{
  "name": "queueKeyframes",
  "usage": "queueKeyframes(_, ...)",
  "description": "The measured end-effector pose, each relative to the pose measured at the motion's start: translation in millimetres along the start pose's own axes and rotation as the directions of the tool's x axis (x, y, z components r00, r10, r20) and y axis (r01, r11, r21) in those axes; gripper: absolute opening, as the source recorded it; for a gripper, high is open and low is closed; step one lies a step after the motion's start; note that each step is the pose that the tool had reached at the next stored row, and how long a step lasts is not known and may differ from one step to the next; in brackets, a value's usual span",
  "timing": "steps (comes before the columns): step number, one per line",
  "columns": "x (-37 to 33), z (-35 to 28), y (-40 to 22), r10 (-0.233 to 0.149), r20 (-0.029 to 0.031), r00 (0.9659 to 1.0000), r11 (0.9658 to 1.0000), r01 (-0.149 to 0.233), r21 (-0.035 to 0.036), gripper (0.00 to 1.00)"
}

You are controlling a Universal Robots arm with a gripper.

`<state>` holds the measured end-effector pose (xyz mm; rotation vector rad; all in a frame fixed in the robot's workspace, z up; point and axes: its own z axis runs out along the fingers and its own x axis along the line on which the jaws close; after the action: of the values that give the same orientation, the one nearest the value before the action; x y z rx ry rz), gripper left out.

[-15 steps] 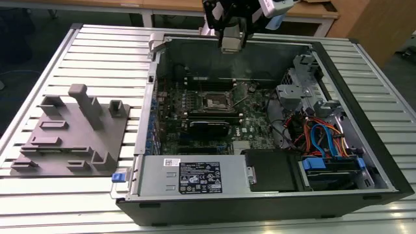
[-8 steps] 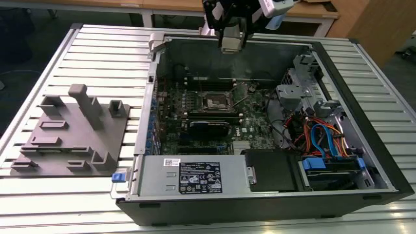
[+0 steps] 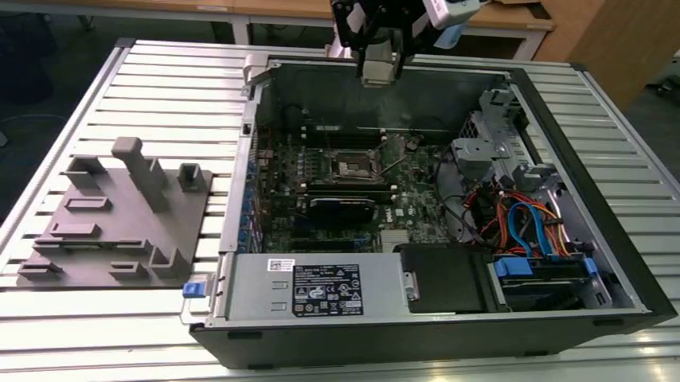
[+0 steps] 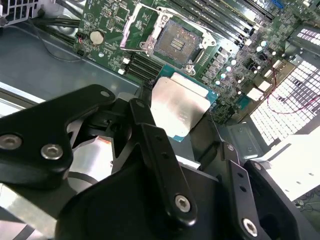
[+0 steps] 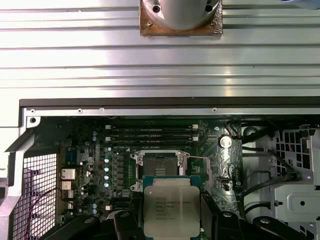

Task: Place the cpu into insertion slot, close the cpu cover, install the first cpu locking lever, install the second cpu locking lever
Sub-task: 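Place the cpu into insertion slot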

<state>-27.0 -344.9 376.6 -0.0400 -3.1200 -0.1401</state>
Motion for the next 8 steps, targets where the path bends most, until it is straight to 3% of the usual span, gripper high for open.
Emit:
queueKeyframes(4,0.0,0.0,0.0,0.002,0.0002,1.0,1.0,-0.002,0.0,0.54)
queueKeyframes(8,0.0,0.1,0.0,0.041,0.0035,0.9992,0.9992,-0.04,-0.0008,0.54)
